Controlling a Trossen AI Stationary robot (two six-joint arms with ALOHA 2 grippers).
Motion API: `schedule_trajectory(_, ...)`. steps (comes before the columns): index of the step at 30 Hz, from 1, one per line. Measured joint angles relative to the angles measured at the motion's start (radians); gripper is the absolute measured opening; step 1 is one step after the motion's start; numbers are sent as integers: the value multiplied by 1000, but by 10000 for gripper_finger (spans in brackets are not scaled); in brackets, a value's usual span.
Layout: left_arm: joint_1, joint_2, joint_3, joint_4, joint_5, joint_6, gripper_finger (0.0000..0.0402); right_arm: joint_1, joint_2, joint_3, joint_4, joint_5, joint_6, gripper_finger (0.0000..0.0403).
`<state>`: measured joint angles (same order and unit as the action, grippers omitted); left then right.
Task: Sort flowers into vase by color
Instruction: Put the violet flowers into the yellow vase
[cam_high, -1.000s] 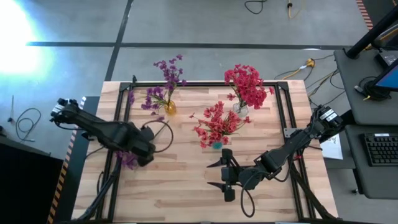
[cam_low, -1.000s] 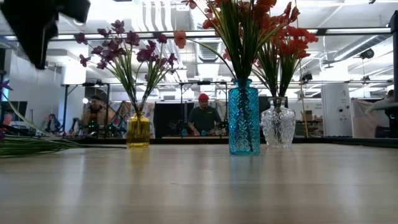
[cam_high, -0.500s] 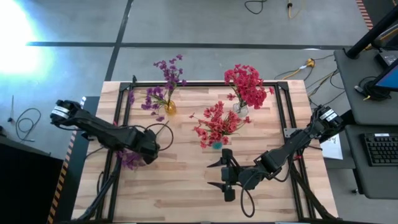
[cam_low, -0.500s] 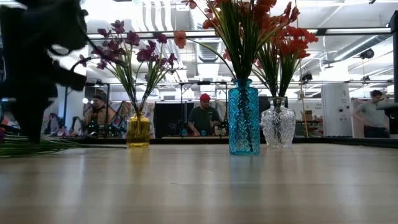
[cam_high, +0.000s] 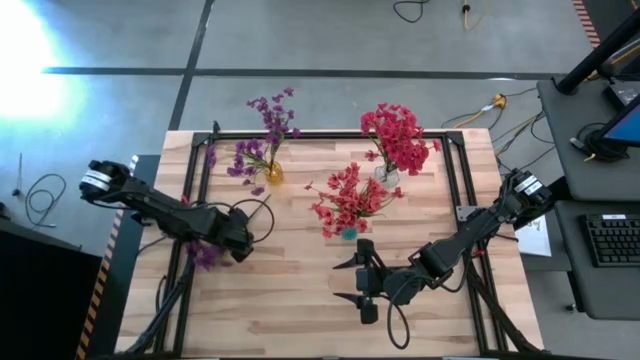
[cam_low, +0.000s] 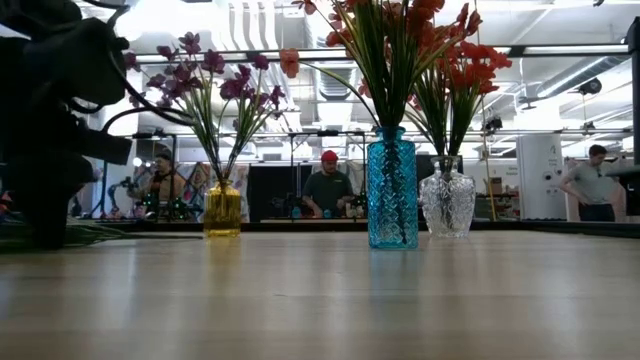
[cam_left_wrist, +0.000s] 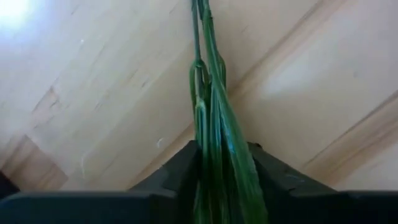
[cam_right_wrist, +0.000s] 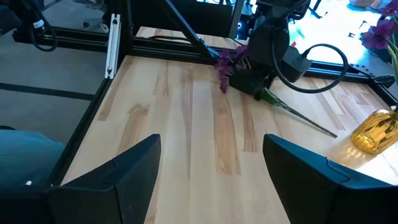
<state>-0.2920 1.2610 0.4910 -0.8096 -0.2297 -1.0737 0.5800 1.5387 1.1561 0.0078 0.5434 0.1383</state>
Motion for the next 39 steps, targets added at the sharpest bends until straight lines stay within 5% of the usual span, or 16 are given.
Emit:
schedule_trajectory(7, 0, 3, 50, -26, 0, 8, 7, 0, 0, 0, -2, 0, 0, 274)
schedule_trajectory(20, -46, 1, 312, -375, 14, 66, 1, 0, 0, 0, -3, 0, -25, 274)
schedule_trajectory(24, -88, 1, 422, -435, 106, 127, 0, 7, 0, 0, 22, 1, -69, 274)
schedule_trajectory(39, -329, 82, 728, -374, 190, 82, 0, -6, 65, 136, -35, -29, -158, 274)
